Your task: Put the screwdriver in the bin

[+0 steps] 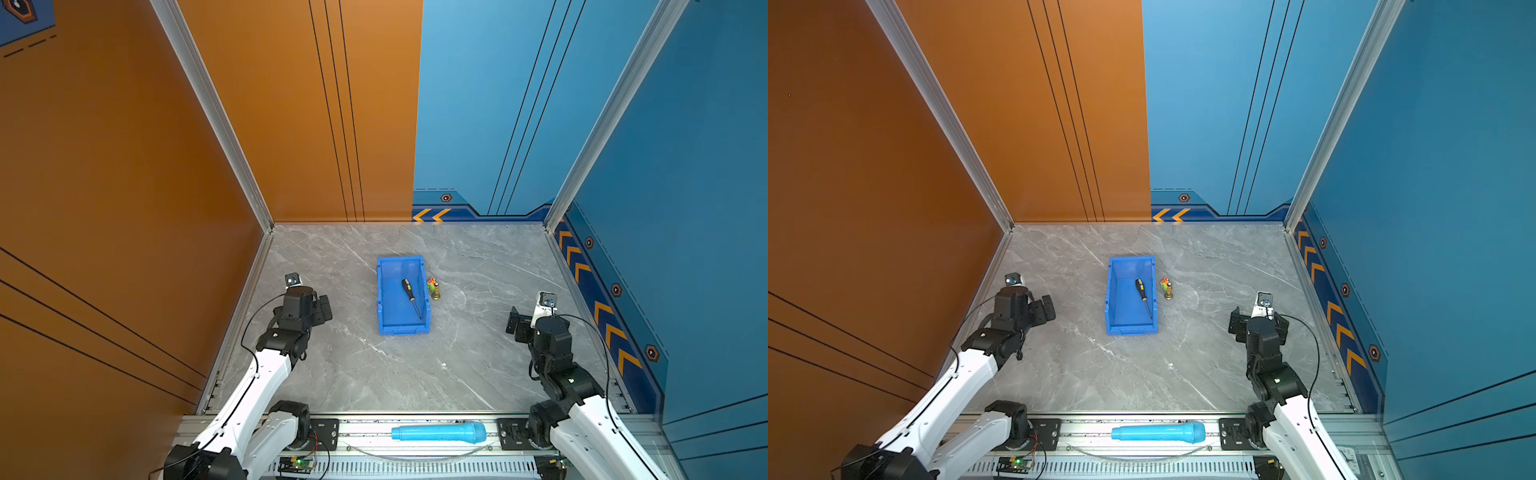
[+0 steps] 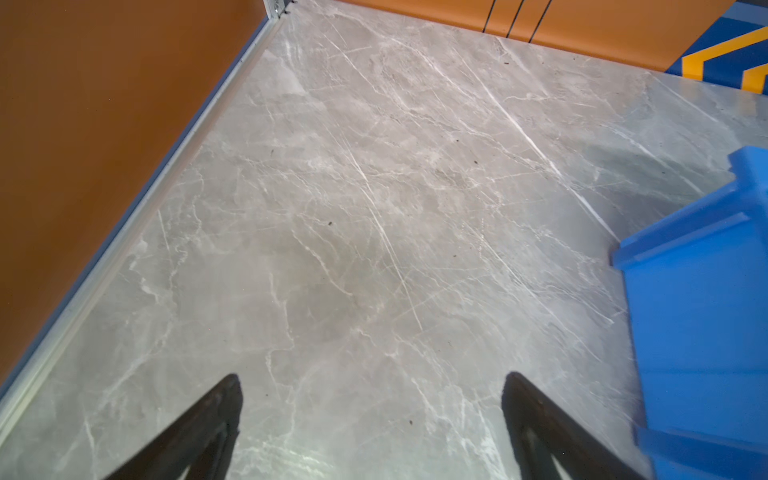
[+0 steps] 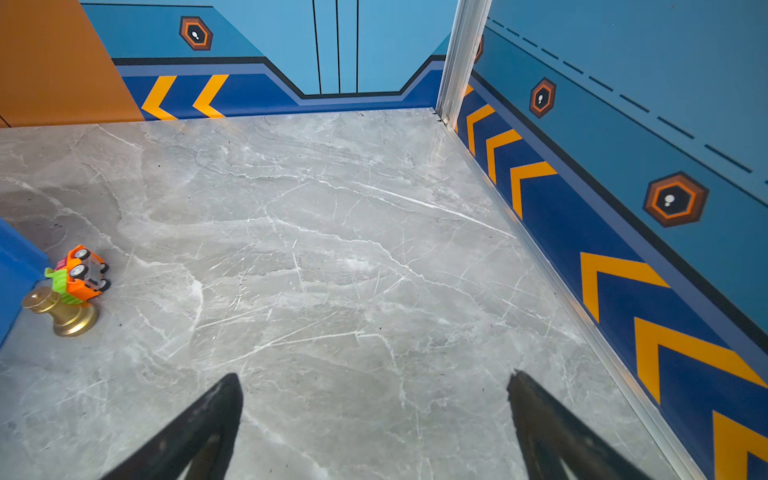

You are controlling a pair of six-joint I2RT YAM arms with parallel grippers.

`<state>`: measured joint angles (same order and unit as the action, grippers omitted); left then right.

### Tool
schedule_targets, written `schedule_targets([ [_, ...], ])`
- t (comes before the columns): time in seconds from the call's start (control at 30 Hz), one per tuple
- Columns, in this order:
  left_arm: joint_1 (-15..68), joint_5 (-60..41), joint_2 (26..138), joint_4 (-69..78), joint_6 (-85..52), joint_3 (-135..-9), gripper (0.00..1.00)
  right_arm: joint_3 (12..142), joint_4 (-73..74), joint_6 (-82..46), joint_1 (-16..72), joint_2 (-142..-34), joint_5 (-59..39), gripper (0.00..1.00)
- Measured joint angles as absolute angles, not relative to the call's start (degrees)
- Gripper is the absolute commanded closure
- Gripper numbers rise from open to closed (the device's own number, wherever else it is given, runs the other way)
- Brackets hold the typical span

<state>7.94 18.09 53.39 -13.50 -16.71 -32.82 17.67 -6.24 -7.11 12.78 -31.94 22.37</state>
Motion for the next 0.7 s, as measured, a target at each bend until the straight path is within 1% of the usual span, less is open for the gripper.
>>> schedule_targets([
  [0.17,7.38,18.92,53.52,0.86,-9.1,-22.68,0.02,12.21,2.52,-4.56,7.4,-35.83,18.13,0.0],
  [0.27,6.52,18.92,56.47,8.47,-6.2,-17.58,0.02,10.39,7.86,-4.08,5.08,-40.38,16.27,0.0],
  [0.43,4.67,18.92,64.03,16.51,-3.79,-17.32,0.02,10.57,17.1,-3.77,3.75,-50.43,14.57,0.0],
  [0.53,3.27,18.85,68.25,22.15,-3.31,-18.04,0.02,13.32,18.48,-3.77,3.46,-57.08,14.48,0.0],
  [0.7,1.39,18.13,75.09,29.36,-3.22,-20.91,0.02,18.55,19.99,-3.84,3.62,-64.95,12.58,0.0],
])
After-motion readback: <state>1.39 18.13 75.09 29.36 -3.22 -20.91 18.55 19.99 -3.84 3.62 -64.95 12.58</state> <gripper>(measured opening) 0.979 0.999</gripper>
